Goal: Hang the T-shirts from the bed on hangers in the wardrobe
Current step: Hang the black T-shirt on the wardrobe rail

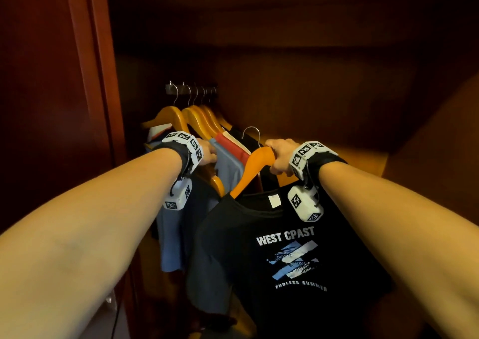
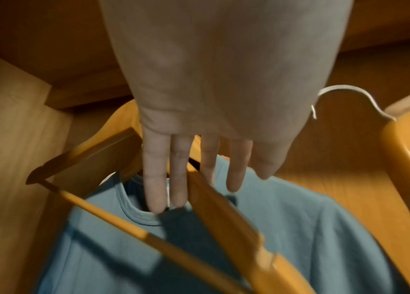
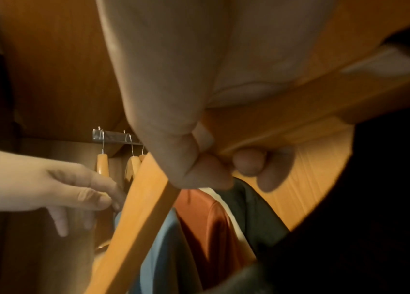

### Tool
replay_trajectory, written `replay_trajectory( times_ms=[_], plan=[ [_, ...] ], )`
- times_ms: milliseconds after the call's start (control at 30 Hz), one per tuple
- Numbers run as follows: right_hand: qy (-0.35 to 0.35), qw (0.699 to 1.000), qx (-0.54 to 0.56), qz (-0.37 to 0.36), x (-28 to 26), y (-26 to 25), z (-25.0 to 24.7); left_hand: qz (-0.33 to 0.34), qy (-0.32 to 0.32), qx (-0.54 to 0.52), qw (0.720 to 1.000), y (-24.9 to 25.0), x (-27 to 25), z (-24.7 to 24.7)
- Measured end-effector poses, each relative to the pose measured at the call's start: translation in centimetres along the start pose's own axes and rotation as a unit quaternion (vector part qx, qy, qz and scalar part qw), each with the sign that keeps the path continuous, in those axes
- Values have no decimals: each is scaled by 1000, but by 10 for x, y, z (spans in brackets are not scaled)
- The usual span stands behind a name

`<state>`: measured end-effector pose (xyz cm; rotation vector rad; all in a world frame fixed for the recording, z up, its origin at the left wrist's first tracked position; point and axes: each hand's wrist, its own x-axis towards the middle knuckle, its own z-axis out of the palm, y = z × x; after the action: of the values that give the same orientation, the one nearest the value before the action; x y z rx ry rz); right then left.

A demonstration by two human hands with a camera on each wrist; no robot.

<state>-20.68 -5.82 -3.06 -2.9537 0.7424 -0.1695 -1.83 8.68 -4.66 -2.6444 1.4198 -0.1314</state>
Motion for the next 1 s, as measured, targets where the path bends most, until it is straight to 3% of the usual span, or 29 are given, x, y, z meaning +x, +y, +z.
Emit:
replay_trajectory(
  times_ms=[500, 1000],
  plan=[
    [-27, 997, -53, -41, 29, -20, -3, -88, 7, -125, 988, -16, 1, -11],
    [21, 983, 183, -1, 62, -61, -6, -66, -13, -272, 960, -40, 7, -27]
  ],
)
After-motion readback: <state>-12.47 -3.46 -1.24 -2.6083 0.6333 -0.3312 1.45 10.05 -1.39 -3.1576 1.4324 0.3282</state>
